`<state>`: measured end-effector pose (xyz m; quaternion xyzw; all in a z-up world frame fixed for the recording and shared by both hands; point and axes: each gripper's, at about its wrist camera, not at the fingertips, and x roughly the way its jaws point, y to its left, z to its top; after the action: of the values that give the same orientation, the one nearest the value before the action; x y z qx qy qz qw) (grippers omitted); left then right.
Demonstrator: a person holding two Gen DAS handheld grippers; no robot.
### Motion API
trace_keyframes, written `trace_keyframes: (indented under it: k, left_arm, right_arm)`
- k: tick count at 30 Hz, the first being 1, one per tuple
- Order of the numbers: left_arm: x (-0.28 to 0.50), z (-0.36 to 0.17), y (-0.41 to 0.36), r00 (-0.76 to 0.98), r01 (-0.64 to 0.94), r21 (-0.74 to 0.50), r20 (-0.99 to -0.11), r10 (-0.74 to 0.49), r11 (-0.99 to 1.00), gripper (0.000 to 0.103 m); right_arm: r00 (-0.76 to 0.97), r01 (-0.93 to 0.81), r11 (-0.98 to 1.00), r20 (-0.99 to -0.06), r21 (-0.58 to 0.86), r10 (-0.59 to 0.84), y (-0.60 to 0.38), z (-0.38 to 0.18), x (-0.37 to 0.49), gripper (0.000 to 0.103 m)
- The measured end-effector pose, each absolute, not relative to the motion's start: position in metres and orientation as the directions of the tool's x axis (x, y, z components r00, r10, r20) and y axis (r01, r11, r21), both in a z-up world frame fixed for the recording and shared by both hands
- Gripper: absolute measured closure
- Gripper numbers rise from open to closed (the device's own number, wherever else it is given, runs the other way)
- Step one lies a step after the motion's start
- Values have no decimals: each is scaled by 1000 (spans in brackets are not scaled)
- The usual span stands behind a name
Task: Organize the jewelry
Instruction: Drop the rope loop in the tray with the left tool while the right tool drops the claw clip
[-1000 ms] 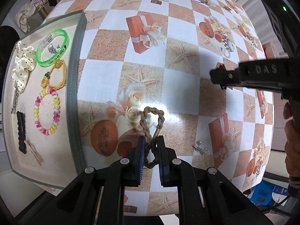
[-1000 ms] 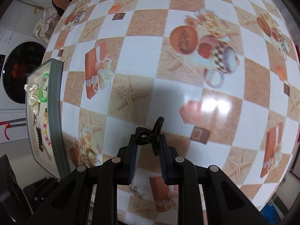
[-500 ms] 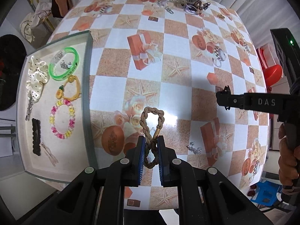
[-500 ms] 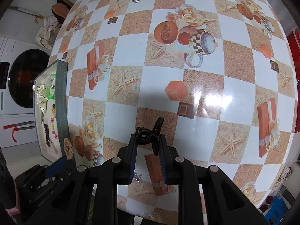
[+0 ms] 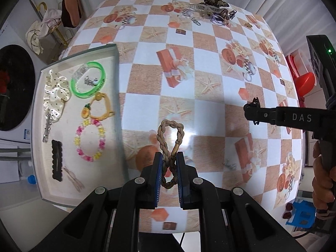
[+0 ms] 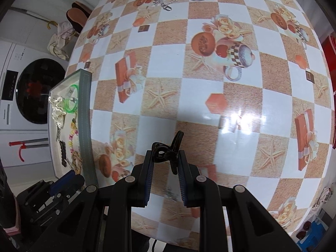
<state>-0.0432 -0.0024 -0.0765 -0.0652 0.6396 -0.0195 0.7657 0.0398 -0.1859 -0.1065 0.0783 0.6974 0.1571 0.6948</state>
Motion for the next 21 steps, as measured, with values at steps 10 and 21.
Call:
trace_keyframes:
  k: [10,21]
  left_arm:
    - [-53,-77,57,197,-35,-141,-972,-132,989,85]
    - [-77,-92,126,185,-111,-149,-975,-126,983,85]
  right_arm:
    - [19,-78,943,-946,323,325,-135,-96,29,79]
    - [11,-158,932,-943,327,333,-54,-89,18,79]
